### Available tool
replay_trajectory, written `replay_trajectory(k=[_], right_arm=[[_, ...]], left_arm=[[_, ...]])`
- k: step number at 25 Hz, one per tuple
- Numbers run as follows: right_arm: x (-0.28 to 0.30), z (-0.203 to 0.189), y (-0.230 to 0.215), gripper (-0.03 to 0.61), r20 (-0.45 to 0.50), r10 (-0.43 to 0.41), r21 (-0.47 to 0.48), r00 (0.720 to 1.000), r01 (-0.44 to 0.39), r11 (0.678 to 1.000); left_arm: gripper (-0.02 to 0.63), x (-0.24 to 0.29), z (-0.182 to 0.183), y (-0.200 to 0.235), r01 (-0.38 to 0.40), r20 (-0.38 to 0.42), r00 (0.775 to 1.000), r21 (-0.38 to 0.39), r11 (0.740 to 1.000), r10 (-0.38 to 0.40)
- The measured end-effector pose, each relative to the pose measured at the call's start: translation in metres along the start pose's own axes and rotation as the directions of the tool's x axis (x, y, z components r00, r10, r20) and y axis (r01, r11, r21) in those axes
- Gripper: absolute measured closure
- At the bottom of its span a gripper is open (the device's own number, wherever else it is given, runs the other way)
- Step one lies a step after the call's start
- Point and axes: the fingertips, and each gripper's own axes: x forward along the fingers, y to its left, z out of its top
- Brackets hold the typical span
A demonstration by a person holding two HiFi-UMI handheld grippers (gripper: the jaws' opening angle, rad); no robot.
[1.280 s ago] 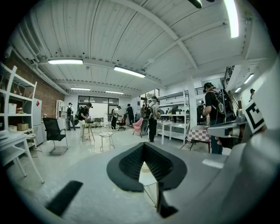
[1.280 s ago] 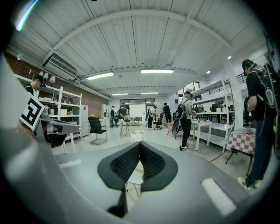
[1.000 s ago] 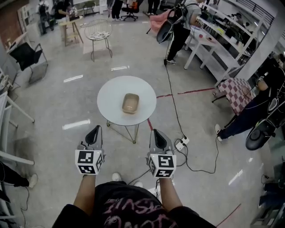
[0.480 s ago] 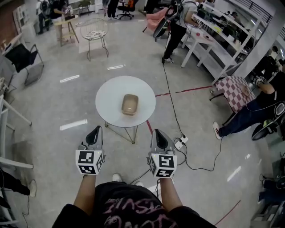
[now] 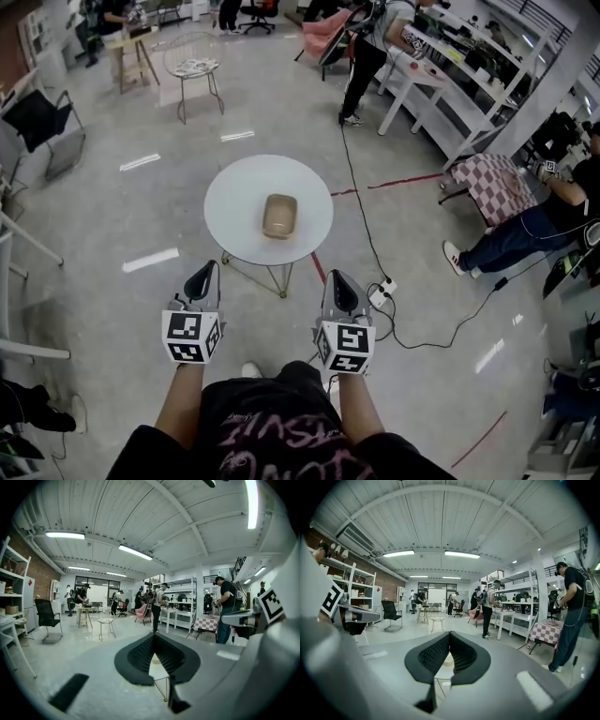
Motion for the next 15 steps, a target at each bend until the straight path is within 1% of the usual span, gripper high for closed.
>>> replay_trajectory(k=[6, 15], right_arm=[[0.004, 0.006, 0.016, 0.58, 0.008, -0.01, 0.005, 1.0, 0.009, 1.0], [0.014, 0.006, 0.02, 0.58, 0.013, -0.005, 0.029, 1.0, 0.005, 1.0]], left_arm=[[0.615, -0.003, 0.001, 0.016, 0.012, -0.002, 1.0, -0.002, 1.0, -0.012], [0.615, 0.004, 0.0, 0.023, 0.032, -0.006, 0.999, -0.004, 0.999, -0.032]])
